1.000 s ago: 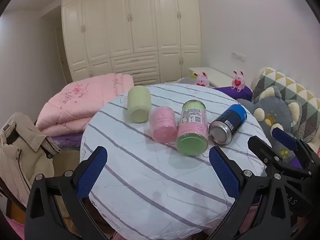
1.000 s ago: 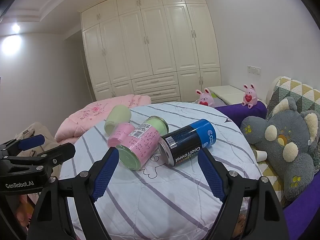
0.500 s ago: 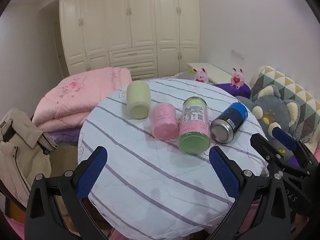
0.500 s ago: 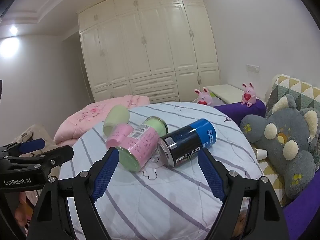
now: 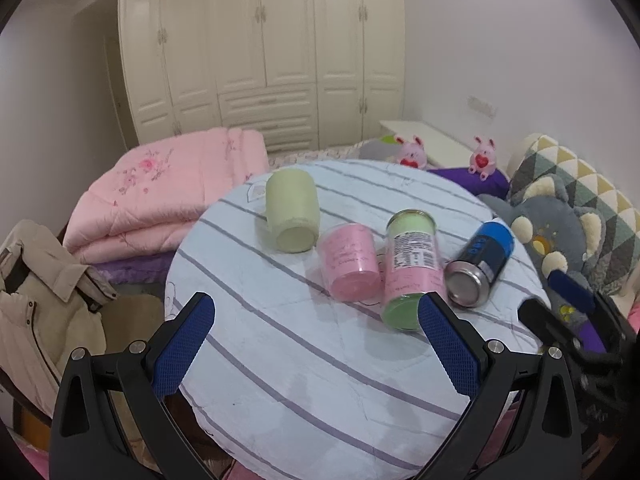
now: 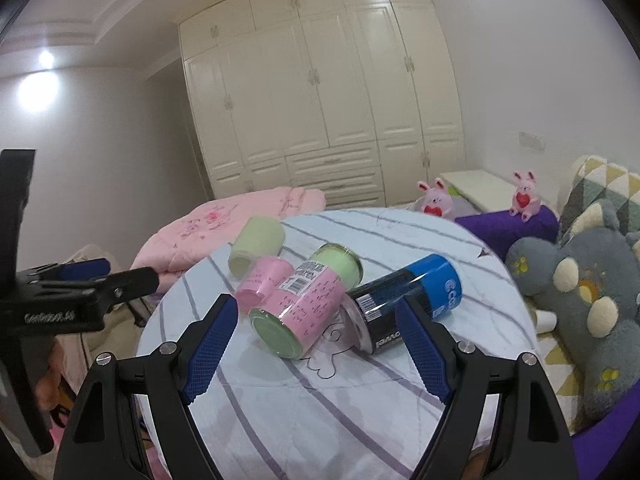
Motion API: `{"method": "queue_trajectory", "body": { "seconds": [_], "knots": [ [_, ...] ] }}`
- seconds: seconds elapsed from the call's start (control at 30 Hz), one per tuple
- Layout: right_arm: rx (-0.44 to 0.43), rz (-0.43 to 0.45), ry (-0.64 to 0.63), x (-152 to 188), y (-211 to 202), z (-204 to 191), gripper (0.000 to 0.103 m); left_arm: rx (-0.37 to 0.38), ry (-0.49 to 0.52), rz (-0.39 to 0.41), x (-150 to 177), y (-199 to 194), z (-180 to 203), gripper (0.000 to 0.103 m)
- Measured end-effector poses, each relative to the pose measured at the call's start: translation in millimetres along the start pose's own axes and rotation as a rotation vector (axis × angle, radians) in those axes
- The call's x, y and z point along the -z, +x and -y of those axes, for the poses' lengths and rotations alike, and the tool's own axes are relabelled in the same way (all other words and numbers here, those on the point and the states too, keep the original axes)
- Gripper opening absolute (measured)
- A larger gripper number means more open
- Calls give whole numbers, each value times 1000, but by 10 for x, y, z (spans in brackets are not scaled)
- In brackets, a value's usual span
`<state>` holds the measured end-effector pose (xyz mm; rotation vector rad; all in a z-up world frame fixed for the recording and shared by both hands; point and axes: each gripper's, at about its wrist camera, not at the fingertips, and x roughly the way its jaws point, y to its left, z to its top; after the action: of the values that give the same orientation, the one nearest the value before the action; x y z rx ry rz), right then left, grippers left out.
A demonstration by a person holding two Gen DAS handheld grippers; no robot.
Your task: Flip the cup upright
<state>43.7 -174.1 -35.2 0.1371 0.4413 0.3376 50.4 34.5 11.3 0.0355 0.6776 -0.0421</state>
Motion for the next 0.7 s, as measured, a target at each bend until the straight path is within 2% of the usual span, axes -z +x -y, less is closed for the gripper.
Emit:
{"method": "queue_trajectory", "body": {
  "seconds": [0.03, 0.23, 0.37, 0.5, 0.7],
  "knots": [
    [-24, -11, 11, 7, 35, 2, 83, 10, -2, -11, -29, 28, -20, 103],
    [-23, -28, 20, 18, 129, -29, 83, 37, 17, -13, -97, 129, -82, 103],
    [-38, -5, 104, 35, 180, 77, 83, 18, 46, -33, -157, 252, -75, 103],
    [-55, 12, 176, 28, 263, 153, 82, 33, 22, -48, -199, 314, -133, 103],
    [-56, -29, 183, 27, 424, 104, 83, 23, 42, -45, -241, 388, -137, 103]
  ]
}}
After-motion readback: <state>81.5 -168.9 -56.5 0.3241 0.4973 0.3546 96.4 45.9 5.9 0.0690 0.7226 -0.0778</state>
